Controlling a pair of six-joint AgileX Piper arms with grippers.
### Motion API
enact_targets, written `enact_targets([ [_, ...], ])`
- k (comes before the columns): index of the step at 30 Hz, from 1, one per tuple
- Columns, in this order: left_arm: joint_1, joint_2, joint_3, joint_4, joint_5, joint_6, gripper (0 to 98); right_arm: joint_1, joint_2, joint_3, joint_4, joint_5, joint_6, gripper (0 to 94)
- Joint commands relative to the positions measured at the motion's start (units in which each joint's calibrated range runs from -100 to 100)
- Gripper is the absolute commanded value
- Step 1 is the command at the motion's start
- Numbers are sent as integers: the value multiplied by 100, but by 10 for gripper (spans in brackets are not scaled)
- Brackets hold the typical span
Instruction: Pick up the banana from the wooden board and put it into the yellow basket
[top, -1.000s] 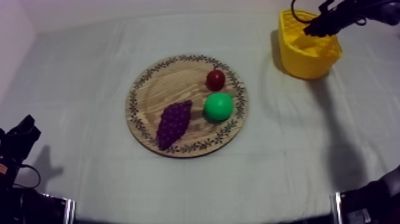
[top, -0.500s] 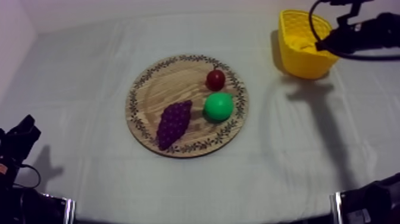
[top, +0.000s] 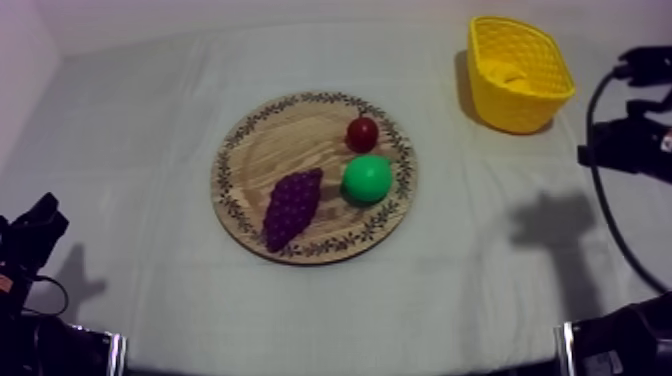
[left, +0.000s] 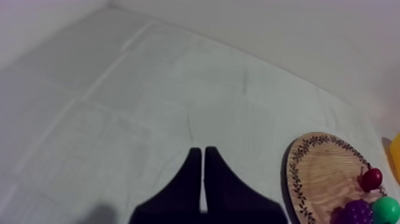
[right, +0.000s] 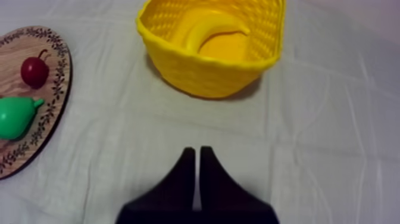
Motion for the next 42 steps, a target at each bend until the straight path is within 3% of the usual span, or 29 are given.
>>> enact_targets([
  [1,-2,-5,-1,-3,0,1,1,-10,-1124,561,46,79,-60,7],
  [13,-2,-5,-1,-3,0,0,1,-236,-3639,1841,370,1025,-532,7],
  [20,-2,-5,-1,-3,0,1,1,-9,-4518,2269,301,1217,-588,7],
  [31,-2,-5,-1,-3,0,2,1,183,-4657,2360,37,1169,-361,7],
  [38,-2,-5,-1,-3,0,0,1,257,-4659,2419,-159,931,286,7],
  [42,-2,-5,-1,-3,0,2,1,265,-4659,2425,-177,904,398,7],
])
